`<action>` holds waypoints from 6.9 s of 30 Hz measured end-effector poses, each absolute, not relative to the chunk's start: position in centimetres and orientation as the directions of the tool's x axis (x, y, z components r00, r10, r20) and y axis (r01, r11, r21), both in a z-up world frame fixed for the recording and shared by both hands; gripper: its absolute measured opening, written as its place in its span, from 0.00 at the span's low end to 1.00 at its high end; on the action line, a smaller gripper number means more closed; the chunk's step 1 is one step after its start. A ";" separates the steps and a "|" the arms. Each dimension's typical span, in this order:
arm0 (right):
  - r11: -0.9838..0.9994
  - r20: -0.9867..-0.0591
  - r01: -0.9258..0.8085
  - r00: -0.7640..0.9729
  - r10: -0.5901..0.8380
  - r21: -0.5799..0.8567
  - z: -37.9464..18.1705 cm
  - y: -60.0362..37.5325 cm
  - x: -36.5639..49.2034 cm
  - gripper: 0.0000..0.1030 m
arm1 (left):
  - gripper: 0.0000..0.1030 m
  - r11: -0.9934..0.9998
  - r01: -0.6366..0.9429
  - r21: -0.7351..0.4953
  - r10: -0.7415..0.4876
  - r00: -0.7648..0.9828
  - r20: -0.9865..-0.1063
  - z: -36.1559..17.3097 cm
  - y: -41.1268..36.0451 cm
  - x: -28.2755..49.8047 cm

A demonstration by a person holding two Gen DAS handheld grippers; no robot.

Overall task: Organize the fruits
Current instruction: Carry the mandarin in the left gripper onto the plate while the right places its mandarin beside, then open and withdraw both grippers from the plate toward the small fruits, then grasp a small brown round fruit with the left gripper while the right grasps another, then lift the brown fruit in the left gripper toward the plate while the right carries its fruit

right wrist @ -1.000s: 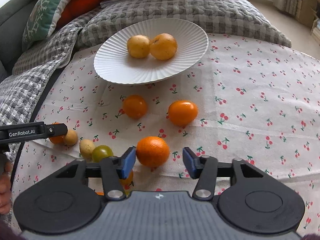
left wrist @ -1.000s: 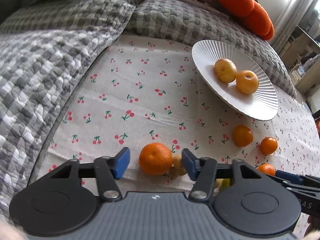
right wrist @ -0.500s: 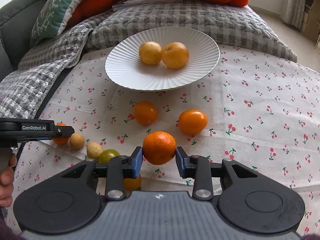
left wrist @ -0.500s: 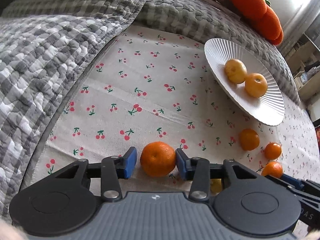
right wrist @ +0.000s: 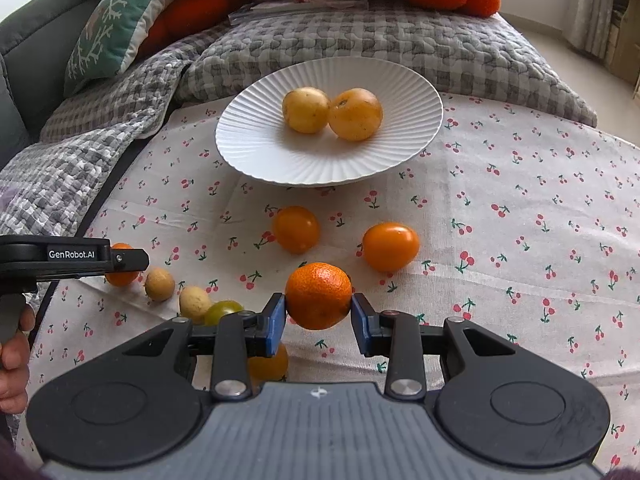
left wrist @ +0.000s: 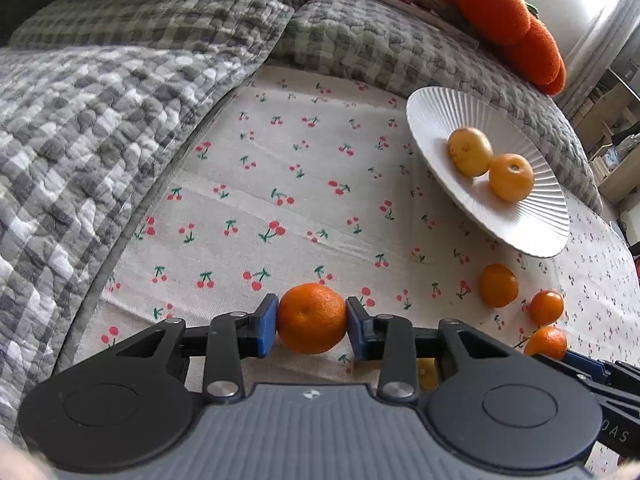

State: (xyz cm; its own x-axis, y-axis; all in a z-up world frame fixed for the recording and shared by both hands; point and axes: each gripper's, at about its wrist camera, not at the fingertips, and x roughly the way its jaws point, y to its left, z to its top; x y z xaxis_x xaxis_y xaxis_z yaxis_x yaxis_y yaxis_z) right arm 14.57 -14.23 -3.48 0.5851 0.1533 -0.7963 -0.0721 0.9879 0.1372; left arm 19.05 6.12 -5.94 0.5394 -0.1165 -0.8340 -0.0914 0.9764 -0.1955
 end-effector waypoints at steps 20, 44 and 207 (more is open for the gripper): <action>0.989 -0.675 -0.100 0.722 0.149 0.111 -0.3 -15.8 17.9 0.31 | 0.29 0.946 -0.017 -0.324 -0.237 0.647 -0.725 -2.2 3.6 21.8; 0.977 -0.684 -0.071 0.703 0.193 0.203 -2.2 -18.5 22.3 0.31 | 0.29 0.922 0.103 -0.374 -0.351 0.629 -0.694 -3.4 -1.7 27.2; 0.913 -0.805 -0.405 0.557 0.204 -0.049 -0.6 -14.1 10.1 0.22 | 0.17 0.970 0.153 -0.189 -0.243 0.579 -0.779 -5.0 3.4 17.9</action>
State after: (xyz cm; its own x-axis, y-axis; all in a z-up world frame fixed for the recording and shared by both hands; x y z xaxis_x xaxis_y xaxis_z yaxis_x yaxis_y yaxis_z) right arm 10.05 -14.07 -0.56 0.5569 0.2036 -0.8052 -0.4045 0.9132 -0.0488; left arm 17.92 3.43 -4.96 0.5785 -0.2434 -0.7785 0.1534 0.9699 -0.1892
